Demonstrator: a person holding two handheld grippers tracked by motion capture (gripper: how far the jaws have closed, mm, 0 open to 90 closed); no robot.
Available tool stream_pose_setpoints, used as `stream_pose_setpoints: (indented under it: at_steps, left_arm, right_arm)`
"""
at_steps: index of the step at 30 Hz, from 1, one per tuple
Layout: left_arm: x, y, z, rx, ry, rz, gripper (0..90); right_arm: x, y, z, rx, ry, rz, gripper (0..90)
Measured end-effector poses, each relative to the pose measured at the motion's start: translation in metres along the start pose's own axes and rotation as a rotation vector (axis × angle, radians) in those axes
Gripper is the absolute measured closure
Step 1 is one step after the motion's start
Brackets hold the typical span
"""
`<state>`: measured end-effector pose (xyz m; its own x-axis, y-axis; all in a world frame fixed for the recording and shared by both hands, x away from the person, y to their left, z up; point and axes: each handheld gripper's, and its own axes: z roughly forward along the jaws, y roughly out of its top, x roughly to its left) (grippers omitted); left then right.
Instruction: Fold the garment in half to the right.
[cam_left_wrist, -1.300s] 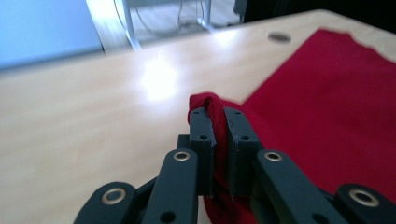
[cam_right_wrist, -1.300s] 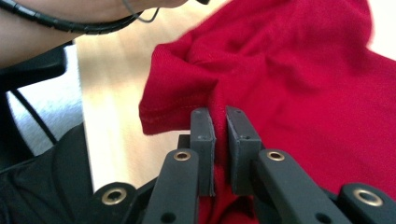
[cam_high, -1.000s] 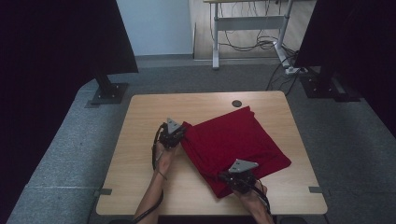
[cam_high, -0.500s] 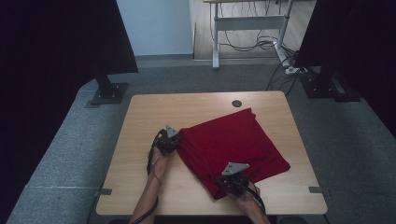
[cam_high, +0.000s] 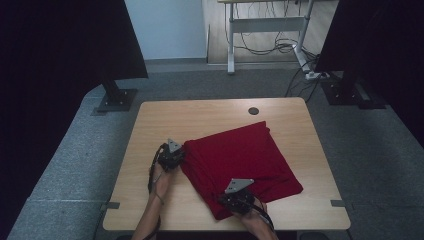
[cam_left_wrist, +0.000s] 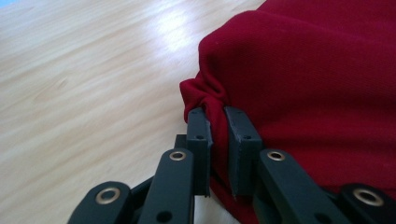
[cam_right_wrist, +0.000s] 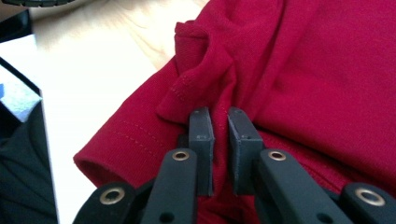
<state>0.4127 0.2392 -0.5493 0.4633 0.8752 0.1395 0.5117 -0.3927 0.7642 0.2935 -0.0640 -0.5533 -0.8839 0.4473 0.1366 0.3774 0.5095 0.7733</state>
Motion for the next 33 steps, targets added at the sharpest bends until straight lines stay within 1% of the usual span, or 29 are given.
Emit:
stream_pose_setpoints:
  at_steps: [1, 3, 4, 5, 6, 7, 8, 9, 10, 11, 12, 13, 14, 15, 16, 17, 18, 21, 22, 23, 24, 25, 26, 27, 28, 29, 31, 32, 33]
  left_arm:
    - [0.005, 0.001, -0.009, -0.038, 0.021, 0.004, 82.8]
    - [0.005, 0.001, -0.009, -0.038, 0.021, 0.004, 82.9]
    - [0.011, 0.012, -0.025, -0.129, 0.027, -0.034, 82.9]
    - [0.011, 0.019, -0.032, -0.161, 0.037, -0.026, 83.1]
    - [0.009, 0.027, -0.039, -0.191, 0.056, -0.003, 83.1]
    - [0.009, 0.027, -0.039, -0.191, 0.056, -0.003, 83.2]
    - [0.001, 0.05, -0.056, -0.269, 0.102, 0.068, 83.5]
    - [0.001, 0.05, -0.056, -0.269, 0.102, 0.068, 83.6]
    - [-0.004, 0.062, -0.062, -0.311, 0.11, 0.086, 83.6]
    - [-0.004, 0.062, -0.062, -0.311, 0.11, 0.086, 83.7]
    - [-0.004, 0.062, -0.062, -0.311, 0.11, 0.086, 83.7]
    - [-0.018, 0.091, -0.067, -0.39, 0.095, 0.114, 83.7]
    - [-0.023, 0.098, -0.064, -0.4, 0.085, 0.119, 83.6]
    - [-0.029, 0.105, -0.057, -0.404, 0.068, 0.126, 83.6]
    - [-0.034, 0.109, -0.049, -0.398, 0.057, 0.132, 83.6]
    - [-0.034, 0.109, -0.049, -0.398, 0.057, 0.132, 83.6]
    - [-0.045, 0.112, -0.025, -0.371, 0.02, 0.136, 83.4]
    - [-0.045, 0.112, -0.025, -0.371, 0.02, 0.136, 83.4]
    - [-0.063, 0.103, 0.017, -0.274, -0.025, 0.159, 83.4]
    - [-0.069, 0.099, 0.028, -0.233, -0.028, 0.18, 83.1]
    - [-0.073, 0.093, 0.038, -0.19, -0.025, 0.214, 83.0]
    - [-0.073, 0.093, 0.038, -0.19, -0.025, 0.214, 82.8]
    - [-0.073, 0.093, 0.038, -0.19, -0.025, 0.214, 82.8]
    - [-0.079, 0.079, 0.055, -0.12, -0.006, 0.254, 82.8]
    - [-0.077, 0.077, 0.055, -0.12, -0.015, 0.233, 82.5]
    - [-0.075, 0.075, 0.055, -0.12, -0.025, 0.213, 82.2]
    - [-0.075, 0.075, 0.055, -0.12, -0.025, 0.213, 81.9]
    - [-0.069, 0.068, 0.049, -0.096, -0.02, 0.226, 81.9]
    - [-0.069, 0.068, 0.049, -0.096, -0.02, 0.226, 81.5]
  right_arm:
    - [0.015, 0.008, 0.003, -0.002, 0.011, -0.034, 82.0]
    - [0.016, 0.009, 0.002, -0.011, 0.013, -0.04, 82.0]
    - [0.016, 0.009, 0.002, -0.011, 0.013, -0.04, 82.1]
    - [0.023, 0.017, -0.008, -0.064, 0.02, -0.053, 82.3]
    - [0.026, 0.022, -0.013, -0.088, 0.015, -0.06, 82.3]
    - [0.026, 0.022, -0.013, -0.088, 0.015, -0.06, 82.3]
    - [0.032, 0.036, -0.034, -0.154, 0.012, -0.08, 82.3]
    - [0.032, 0.036, -0.034, -0.154, 0.012, -0.08, 82.3]
    - [0.033, 0.038, -0.038, -0.163, 0.01, -0.082, 82.3]
    - [0.033, 0.038, -0.038, -0.163, 0.01, -0.082, 82.3]
    - [0.035, 0.042, -0.047, -0.185, 0.003, -0.094, 82.3]
    - [0.035, 0.042, -0.047, -0.185, 0.003, -0.094, 82.3]
    - [0.035, 0.047, -0.072, -0.215, -0.046, -0.115, 82.3]
    - [0.033, 0.046, -0.078, -0.218, -0.068, -0.117, 82.3]
    - [0.028, 0.042, -0.085, -0.216, -0.092, -0.109, 82.3]
    - [0.028, 0.042, -0.085, -0.216, -0.092, -0.109, 82.3]
    - [0.013, 0.027, -0.093, -0.207, -0.127, -0.059, 82.3]
    - [0.01, 0.023, -0.094, -0.202, -0.132, -0.047, 82.3]
    - [0.01, 0.023, -0.094, -0.202, -0.132, -0.047, 82.3]
    - [-0.006, -0.002, -0.088, -0.152, -0.154, 0.008, 82.2]
    - [-0.01, -0.008, -0.084, -0.134, -0.153, 0.021, 82.3]
    - [-0.01, -0.008, -0.084, -0.134, -0.153, 0.021, 82.3]
    - [-0.013, -0.015, -0.079, -0.112, -0.152, 0.035, 82.3]
    - [-0.013, -0.015, -0.079, -0.112, -0.152, 0.035, 82.3]
    - [-0.018, -0.029, -0.063, -0.035, -0.144, 0.055, 82.2]
    - [-0.019, -0.031, -0.059, -0.013, -0.141, 0.054, 82.1]
    - [-0.019, -0.032, -0.055, 0.001, -0.14, 0.051, 82.1]
    - [-0.019, -0.032, -0.055, 0.001, -0.14, 0.051, 82.1]
    - [-0.019, -0.032, -0.055, 0.001, -0.14, 0.051, 82.1]
